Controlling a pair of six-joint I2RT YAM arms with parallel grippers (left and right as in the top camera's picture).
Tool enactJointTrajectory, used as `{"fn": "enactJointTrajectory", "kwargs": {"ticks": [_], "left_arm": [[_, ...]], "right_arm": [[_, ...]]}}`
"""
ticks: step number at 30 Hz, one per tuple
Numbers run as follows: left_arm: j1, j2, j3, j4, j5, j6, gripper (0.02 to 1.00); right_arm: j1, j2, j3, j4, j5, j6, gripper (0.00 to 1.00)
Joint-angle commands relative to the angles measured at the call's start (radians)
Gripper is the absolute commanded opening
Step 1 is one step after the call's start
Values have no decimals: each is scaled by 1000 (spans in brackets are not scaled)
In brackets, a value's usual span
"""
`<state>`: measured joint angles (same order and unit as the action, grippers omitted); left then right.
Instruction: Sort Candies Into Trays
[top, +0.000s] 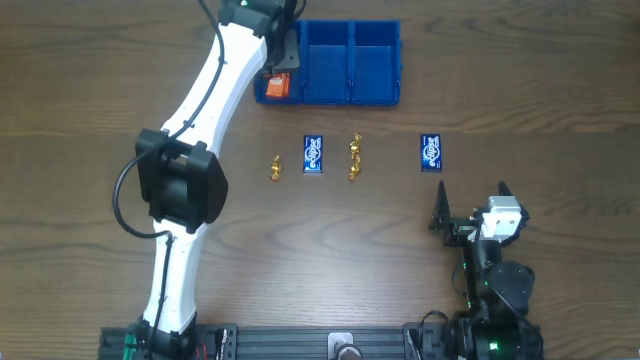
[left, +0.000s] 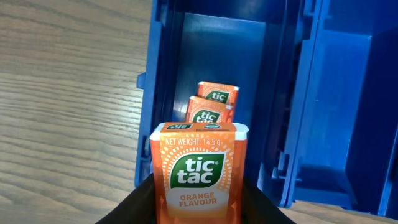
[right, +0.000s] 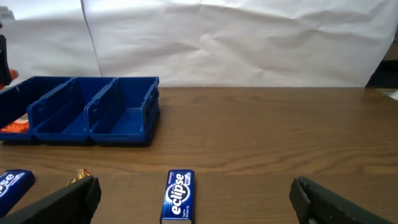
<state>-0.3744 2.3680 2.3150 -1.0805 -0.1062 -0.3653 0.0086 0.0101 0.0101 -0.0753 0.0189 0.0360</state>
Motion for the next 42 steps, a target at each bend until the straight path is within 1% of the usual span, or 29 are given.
{"fn": "enactJointTrajectory", "kwargs": {"ticks": [1,11,12,13,15,17,19,21,25,29,32,34,37,38,40,42], "left_arm": [[6,28,-3,16,27,22,297],[11,39,-3,37,29,26,332],[11,39,-3,39,29,27,338],[11,39,-3,42,29,29,364],[11,39,-3,42,29,29,461],[13,39,-3,42,29,29,665],[17,39,-3,41,29,29,901],[23,39,-3,41,34,28,998],[32,-5,-3,38,55,21,998],[28,-217,-34,58,55,10,998],[35,-500,-317,236,51,21,998],[35,-691,-550,388,47,27,1000],[35,-921,-818,534,29,35,1000],[35,-1020,-925,576,20,55,1000],[38,-1141,-1050,616,3,86,1000],[66,-1308,-1205,663,7,141,1000]], "right_arm": [[-4,-7,-2,-5,5,-15,998],[-4,-7,-2,-5,5,-15,998],[-4,-7,-2,-5,5,-15,998],[-4,-7,-2,-5,5,-15,998],[-4,-7,-2,-5,5,-15,998],[-4,-7,-2,-5,5,-15,998],[-4,-7,-2,-5,5,-15,998],[-4,-7,-2,-5,5,-15,998],[-4,-7,-2,-5,5,-15,998],[-4,-7,-2,-5,5,-15,998],[-4,-7,-2,-5,5,-15,998],[-4,-7,-2,-5,5,-15,998],[-4,-7,-2,-5,5,-15,998],[-4,-7,-2,-5,5,-15,998],[-4,-7,-2,-5,5,-15,998],[-4,-7,-2,-5,5,-15,998]]}}
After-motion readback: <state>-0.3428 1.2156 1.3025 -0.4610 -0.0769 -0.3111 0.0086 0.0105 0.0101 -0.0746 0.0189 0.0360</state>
